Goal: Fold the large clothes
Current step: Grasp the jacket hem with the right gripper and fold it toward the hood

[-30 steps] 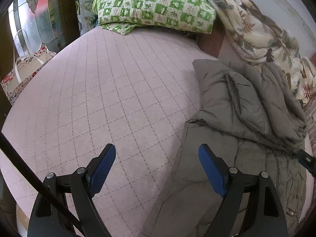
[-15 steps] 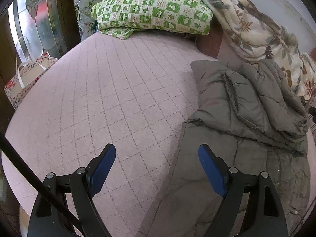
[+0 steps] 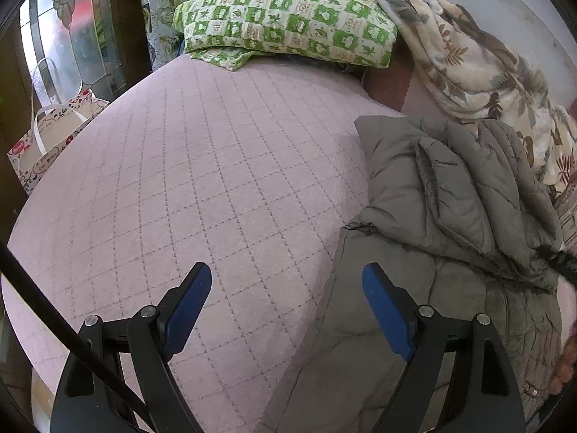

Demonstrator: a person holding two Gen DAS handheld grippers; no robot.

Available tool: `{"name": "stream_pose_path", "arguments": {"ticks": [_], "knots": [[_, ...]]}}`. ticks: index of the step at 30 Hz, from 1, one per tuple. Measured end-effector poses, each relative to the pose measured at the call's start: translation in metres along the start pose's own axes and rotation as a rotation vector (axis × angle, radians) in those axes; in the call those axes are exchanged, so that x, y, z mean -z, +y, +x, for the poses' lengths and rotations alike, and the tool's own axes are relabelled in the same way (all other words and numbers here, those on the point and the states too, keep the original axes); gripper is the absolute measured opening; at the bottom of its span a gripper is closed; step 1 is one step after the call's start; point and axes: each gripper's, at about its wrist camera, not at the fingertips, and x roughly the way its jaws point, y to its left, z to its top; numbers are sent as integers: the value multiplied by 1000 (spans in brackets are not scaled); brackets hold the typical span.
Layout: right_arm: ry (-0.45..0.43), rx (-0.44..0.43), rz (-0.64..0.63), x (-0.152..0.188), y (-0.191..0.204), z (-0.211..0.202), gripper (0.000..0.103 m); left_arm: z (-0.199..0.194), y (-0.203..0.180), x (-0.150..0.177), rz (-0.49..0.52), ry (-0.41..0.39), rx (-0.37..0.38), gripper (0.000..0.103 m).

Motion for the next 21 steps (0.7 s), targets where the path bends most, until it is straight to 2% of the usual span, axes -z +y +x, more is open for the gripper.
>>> {"name": "stream_pose_path", "arguments": {"ticks": [2, 5, 7, 10, 14, 17, 18, 21], "knots": [[-77, -17, -2, -4, 5, -26, 34, -1, 4, 0, -15, -4, -6, 85], [-139, -42, -26, -14, 19, -43, 34, 1, 6, 0, -21, 2, -3, 85], [-121, -72, -44, -21, 33, -37, 34, 1, 7, 0, -19, 3, -5, 85], [-44, -109, -23, -24, 54, -1, 34, 0, 7, 0, -18, 2, -4, 85], [71, -91, -14, -13, 68, 53, 34, 2, 12, -3, -29, 4, -8, 85], [88, -59, -60, -14, 73, 60, 34, 3, 17, -6, -45, 15, 3, 85], [80, -48, -67, -17, 74, 52, 34, 2, 19, -6, -48, 16, 6, 85], [-53, -28, -89, -22, 80, 13, 34, 2, 20, -6, -55, 15, 14, 85]]}}
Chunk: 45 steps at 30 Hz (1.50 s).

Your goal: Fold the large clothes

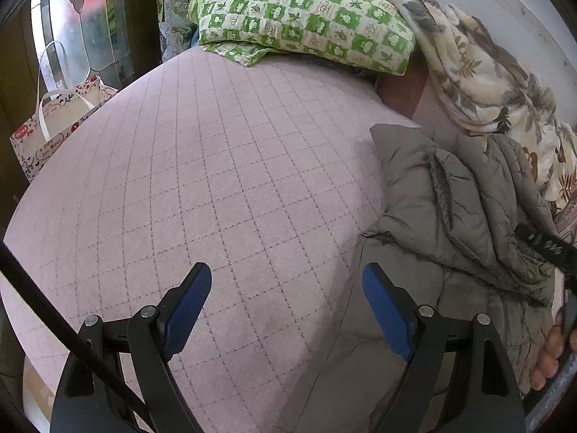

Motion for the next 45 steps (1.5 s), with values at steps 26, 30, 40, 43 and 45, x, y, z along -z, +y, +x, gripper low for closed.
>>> {"name": "stream_pose_path", "arguments": {"ticks": [26, 30, 40, 43, 45], "knots": [[116, 22, 149, 24, -77, 33, 44, 3, -15, 5, 49, 7, -24, 85], [74, -29, 201, 31, -90, 13, 44, 0, -17, 7, 61, -2, -39, 85], [83, 84, -102, 103, -94, -43, 53, -7, -39, 32, 146, -7, -78, 85], [105, 93, -119, 141, -101, -50, 53, -17, -47, 44, 169, -21, -77, 85], [119, 92, -116, 165, -105, -58, 53, -25, -50, 51, 184, -35, -80, 85]]}}
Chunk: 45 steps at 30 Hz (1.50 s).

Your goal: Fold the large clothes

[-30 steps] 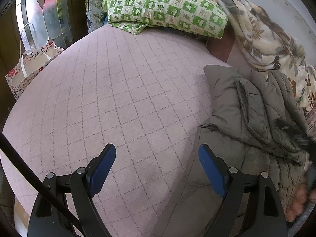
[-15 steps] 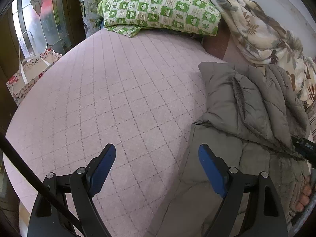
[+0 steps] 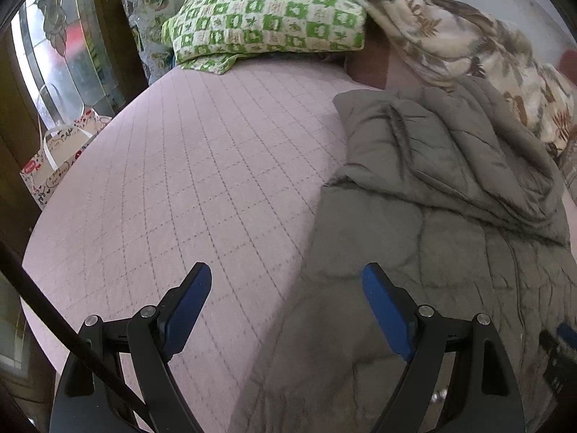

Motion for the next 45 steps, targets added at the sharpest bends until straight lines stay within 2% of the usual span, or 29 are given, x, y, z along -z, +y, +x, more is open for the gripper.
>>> {"name": "stream_pose_path", "arguments": {"ticks": [5, 12, 17, 19, 24, 28, 30, 33, 35, 39, 42, 45], "knots": [[7, -12, 4, 46, -16, -13, 67, -17, -6, 23, 36, -25, -26, 85], [28, -102, 97, 91, -46, -27, 69, -36, -10, 59, 63, -14, -42, 85], [-18, -141, 138, 110, -58, -43, 70, -51, -5, 77, 56, 15, -38, 85], [-56, -144, 151, 114, -67, -55, 70, -57, 3, 81, 45, 34, -12, 85], [-109, -144, 227, 117, -118, -75, 71, -61, 37, 75, -23, 86, 114, 85], [-138, -163, 373, 120, -184, -75, 77, -49, 63, 67, -100, 127, 204, 85], [-124, -184, 430, 123, -209, -66, 78, -37, 73, 66, -133, 163, 275, 85], [-66, -237, 517, 129, -241, -40, 78, -20, 81, 68, -198, 222, 420, 85], [-28, -274, 583, 135, -256, -20, 78, -5, 86, 71, -266, 268, 534, 85], [7, -348, 668, 146, -270, 3, 78, 19, 86, 82, -338, 354, 678, 85], [5, -414, 713, 153, -272, 14, 82, 17, 86, 86, -344, 331, 717, 85], [6, -492, 717, 154, -268, 15, 82, 16, 87, 97, -396, 355, 830, 85]]}}
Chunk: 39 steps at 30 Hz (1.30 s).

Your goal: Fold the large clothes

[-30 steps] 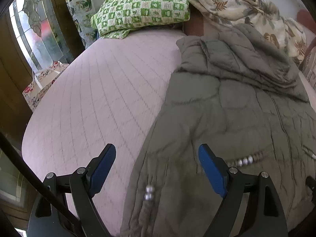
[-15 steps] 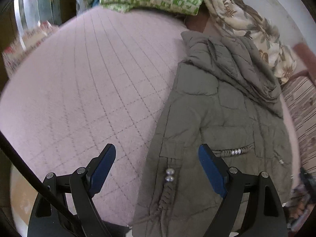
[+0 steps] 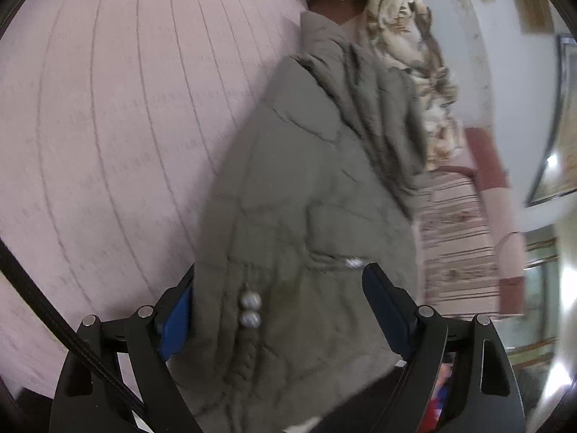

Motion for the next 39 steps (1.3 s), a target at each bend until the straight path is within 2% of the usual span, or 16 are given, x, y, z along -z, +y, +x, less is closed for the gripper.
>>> {"name": "stream_pose_path", "arguments": {"ticks": [5, 9, 14, 18, 22, 26, 27, 29, 30, 31, 32, 33, 34, 36, 39], "knots": [[72, -124, 14, 12, 1, 7, 82, -2, 3, 13, -16, 19, 60, 85], [128, -196, 25, 27, 1, 10, 82, -9, 0, 25, -1, 28, 60, 85], [147, -215, 0, 44, 8, 7, 82, -6, -2, 43, 26, 66, 79, 85], [159, -223, -14, 54, 13, 8, 82, 10, -9, 56, 69, 101, 32, 85], [167, -226, -49, 63, 18, 7, 81, 13, -14, 66, 100, 98, 22, 85], [165, -199, -98, 72, 28, 8, 79, 12, -10, 66, 51, 67, -4, 85], [164, -188, -109, 76, 31, 9, 78, 11, -9, 67, 25, 52, -16, 82], [163, -161, -124, 81, 34, 12, 76, 10, -13, 69, -10, 24, -96, 72], [160, -148, -130, 83, 36, 12, 75, 10, -16, 69, -4, 15, -142, 64], [152, -127, -136, 85, 37, 13, 69, 10, -22, 70, 13, 3, -212, 53], [142, -107, -139, 86, 38, 12, 64, 12, -29, 71, 36, -4, -271, 47], [132, -87, -139, 87, 38, 11, 53, 13, -35, 72, 60, -7, -311, 33], [125, -80, -135, 87, 39, 11, 42, 12, -43, 73, 87, -15, -335, 26], [118, -107, -123, 87, 38, 7, 31, 4, -53, 76, 115, -48, -338, 19], [96, -138, -138, 87, 43, -6, 23, -15, -73, 83, 162, -118, -330, 16]]}}
